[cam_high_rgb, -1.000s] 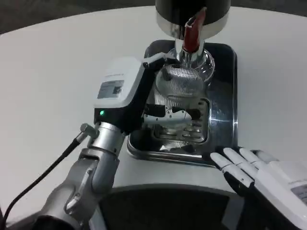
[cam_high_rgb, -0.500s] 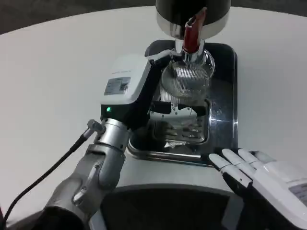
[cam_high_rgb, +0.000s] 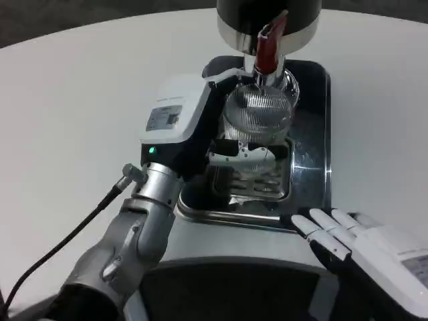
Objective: Grasp the cup under the faucet to collect the drink, then remove the cup.
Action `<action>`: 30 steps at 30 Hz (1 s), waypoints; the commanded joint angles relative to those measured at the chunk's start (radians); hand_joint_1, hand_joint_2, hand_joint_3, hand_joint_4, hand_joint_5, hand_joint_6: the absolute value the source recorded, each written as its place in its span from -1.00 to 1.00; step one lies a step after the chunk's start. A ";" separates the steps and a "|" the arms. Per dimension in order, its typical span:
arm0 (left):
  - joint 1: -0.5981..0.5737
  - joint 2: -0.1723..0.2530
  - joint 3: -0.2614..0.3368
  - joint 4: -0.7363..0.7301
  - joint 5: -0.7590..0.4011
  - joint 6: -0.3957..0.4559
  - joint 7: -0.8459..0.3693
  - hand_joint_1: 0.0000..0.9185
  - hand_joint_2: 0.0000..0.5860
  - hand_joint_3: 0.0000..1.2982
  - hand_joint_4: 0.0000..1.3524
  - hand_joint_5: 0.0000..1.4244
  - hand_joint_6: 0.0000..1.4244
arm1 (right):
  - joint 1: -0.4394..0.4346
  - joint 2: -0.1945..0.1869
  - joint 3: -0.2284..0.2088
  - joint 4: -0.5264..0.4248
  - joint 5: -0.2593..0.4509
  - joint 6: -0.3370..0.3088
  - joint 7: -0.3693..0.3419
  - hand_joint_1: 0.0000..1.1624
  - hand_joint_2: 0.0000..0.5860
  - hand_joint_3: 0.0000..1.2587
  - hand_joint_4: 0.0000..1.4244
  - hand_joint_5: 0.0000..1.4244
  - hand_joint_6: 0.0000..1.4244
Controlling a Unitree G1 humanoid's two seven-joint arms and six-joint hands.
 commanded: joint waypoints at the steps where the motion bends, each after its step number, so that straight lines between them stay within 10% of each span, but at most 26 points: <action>1: 0.006 0.021 -0.012 0.002 -0.006 0.000 -0.022 0.00 -1.00 0.20 0.06 0.39 0.94 | 0.002 -0.008 0.011 -0.016 -0.003 0.012 0.004 -0.12 0.42 -0.90 -1.00 -1.00 -1.00; 10: 0.007 0.030 -0.015 -0.009 -0.014 0.014 -0.061 -0.50 -0.82 -0.13 -0.40 0.02 0.71 | 0.002 -0.014 0.012 -0.016 0.009 0.023 -0.006 -0.12 0.42 -0.89 -1.00 -1.00 -1.00; 30: 0.013 0.041 -0.010 -0.054 -0.039 -0.012 -0.099 -0.68 -0.83 -0.56 -0.85 -0.54 0.11 | -0.003 -0.027 0.021 -0.016 0.013 0.045 -0.002 -0.12 0.42 -0.88 -1.00 -1.00 -1.00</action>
